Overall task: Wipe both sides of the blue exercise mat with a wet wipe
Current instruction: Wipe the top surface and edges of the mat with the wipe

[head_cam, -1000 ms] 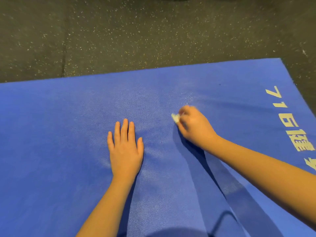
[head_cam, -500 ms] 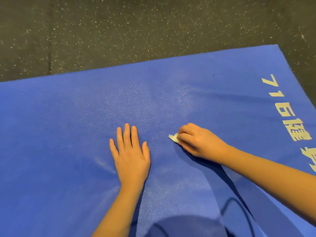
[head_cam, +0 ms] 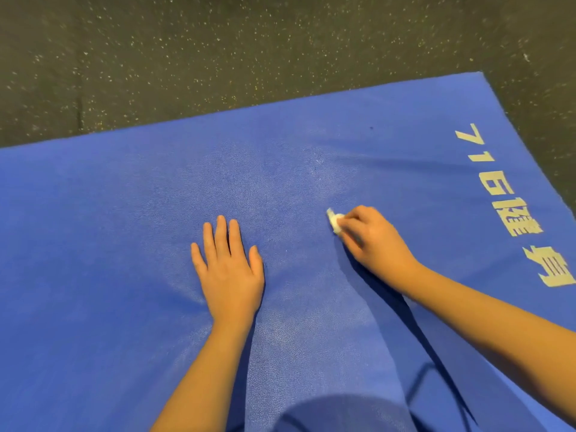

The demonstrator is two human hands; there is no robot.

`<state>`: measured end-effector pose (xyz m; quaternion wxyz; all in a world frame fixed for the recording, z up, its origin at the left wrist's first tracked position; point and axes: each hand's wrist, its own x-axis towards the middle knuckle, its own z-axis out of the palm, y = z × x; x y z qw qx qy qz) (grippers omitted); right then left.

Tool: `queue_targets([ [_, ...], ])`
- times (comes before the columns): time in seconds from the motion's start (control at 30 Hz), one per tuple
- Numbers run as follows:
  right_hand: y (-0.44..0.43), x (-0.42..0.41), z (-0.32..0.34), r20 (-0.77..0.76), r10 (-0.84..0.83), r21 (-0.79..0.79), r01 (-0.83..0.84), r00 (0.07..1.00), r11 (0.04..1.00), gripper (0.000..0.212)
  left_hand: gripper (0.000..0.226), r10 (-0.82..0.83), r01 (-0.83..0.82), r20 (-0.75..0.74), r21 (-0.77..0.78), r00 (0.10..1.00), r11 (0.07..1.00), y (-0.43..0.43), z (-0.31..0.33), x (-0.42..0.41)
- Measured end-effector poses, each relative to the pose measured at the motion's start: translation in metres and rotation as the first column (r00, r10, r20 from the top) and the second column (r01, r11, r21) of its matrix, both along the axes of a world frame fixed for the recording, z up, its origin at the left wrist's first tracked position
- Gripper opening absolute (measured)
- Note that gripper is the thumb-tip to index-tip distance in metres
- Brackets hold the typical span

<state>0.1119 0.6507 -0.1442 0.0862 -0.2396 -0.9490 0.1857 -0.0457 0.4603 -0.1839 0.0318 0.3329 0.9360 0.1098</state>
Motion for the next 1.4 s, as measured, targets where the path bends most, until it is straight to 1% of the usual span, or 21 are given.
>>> queue_targets([
  [0.07,-0.005,0.002,0.000,-0.003,-0.092,-0.022,0.092,0.996,0.995,0.019,0.060,-0.007,0.007,0.018,-0.005,1.000,1.000,-0.001,0.001,0.000],
  [0.1,-0.014,0.006,0.002,0.004,-0.045,-0.036,0.045,0.999,0.998,0.023,0.060,-0.011,0.012,0.028,-0.009,1.000,1.000,-0.001,0.001,0.000],
  [0.2,-0.045,0.026,0.014,0.073,0.296,-0.144,-0.284,0.952,0.948,0.036,0.061,-0.021,0.021,0.046,-0.018,0.999,1.000,0.000,0.001,-0.002],
  [0.27,-0.045,0.035,0.018,0.115,0.390,-0.121,-0.376,0.914,0.919,0.036,0.060,-0.020,0.022,0.055,-0.028,0.998,0.999,0.001,0.003,-0.001],
  [0.33,-0.034,0.035,0.016,0.090,0.235,-0.056,-0.231,0.968,0.971,0.030,0.057,-0.017,0.020,0.072,-0.040,0.997,0.999,0.001,0.007,0.003],
  [0.37,-0.027,0.033,0.013,0.066,0.078,-0.037,-0.076,0.995,0.996,0.025,0.056,-0.020,0.023,0.080,-0.043,0.997,0.999,0.000,0.009,0.007],
  [0.43,-0.026,0.033,0.011,0.054,-0.162,-0.028,0.164,0.985,0.986,0.014,0.054,-0.059,0.064,0.112,-0.042,0.992,0.997,-0.007,0.017,0.023],
  [0.5,-0.042,0.035,0.012,0.041,-0.132,-0.060,0.134,0.990,0.989,0.009,0.052,-0.120,0.130,0.183,-0.046,0.976,0.990,-0.019,0.024,0.047],
  [0.6,-0.074,0.051,0.025,0.076,0.208,-0.122,-0.198,0.975,0.973,0.015,0.059,-0.209,0.240,0.259,-0.092,0.943,0.966,-0.039,0.033,0.081],
  [0.63,-0.076,0.054,0.026,0.103,0.248,-0.092,-0.239,0.963,0.967,0.023,0.063,-0.220,0.255,0.266,-0.108,0.939,0.961,-0.043,0.034,0.085],
  [0.7,-0.068,0.057,0.029,0.119,0.110,-0.006,-0.111,0.987,0.994,0.033,0.067,-0.213,0.248,0.274,-0.099,0.938,0.964,-0.045,0.035,0.087],
  [0.77,-0.058,0.058,0.030,0.085,-0.126,0.029,0.124,0.988,0.992,0.025,0.061,-0.193,0.244,0.307,-0.137,0.932,0.960,-0.042,0.040,0.085],
  [0.83,-0.063,0.059,0.032,0.098,-0.167,0.047,0.163,0.981,0.985,0.025,0.057,-0.174,0.245,0.338,-0.181,0.925,0.952,-0.038,0.048,0.088],
  [0.9,-0.085,0.065,0.035,0.115,0.028,-0.008,-0.028,0.993,1.000,0.031,0.059,-0.148,0.231,0.396,-0.172,0.906,0.958,-0.040,0.056,0.097],
  [0.93,-0.098,0.070,0.040,0.139,0.143,-0.091,-0.132,0.980,0.987,0.027,0.059,-0.150,0.234,0.404,-0.167,0.902,0.958,-0.044,0.058,0.103],
  [1.0,-0.107,0.080,0.047,0.163,0.232,-0.162,-0.205,0.959,0.965,0.023,0.060,-0.187,0.255,0.359,-0.153,0.915,0.955,-0.055,0.053,0.112],
  [1.13,-0.089,0.087,0.041,0.192,-0.162,-0.159,0.194,0.968,0.968,0.029,0.068,-0.191,0.229,0.321,-0.085,0.928,0.970,-0.062,0.044,0.115],
  [1.17,-0.089,0.089,0.041,0.218,-0.199,-0.158,0.236,0.956,0.959,0.029,0.069,-0.194,0.230,0.321,-0.079,0.927,0.970,-0.062,0.044,0.115],
  [1.2,-0.095,0.093,0.043,0.238,-0.171,-0.157,0.211,0.956,0.965,0.025,0.068,-0.199,0.236,0.319,-0.081,0.927,0.968,-0.062,0.043,0.116],
  [1.33,-0.136,0.116,0.064,0.234,0.187,-0.311,-0.109,0.954,0.944,0.026,0.064,-0.194,0.232,0.308,-0.093,0.932,0.968,-0.062,0.043,0.117],
  [1.4,-0.134,0.121,0.066,0.234,0.225,-0.299,-0.150,0.946,0.942,0.028,0.063,-0.191,0.230,0.311,-0.092,0.931,0.969,-0.062,0.046,0.117],
])
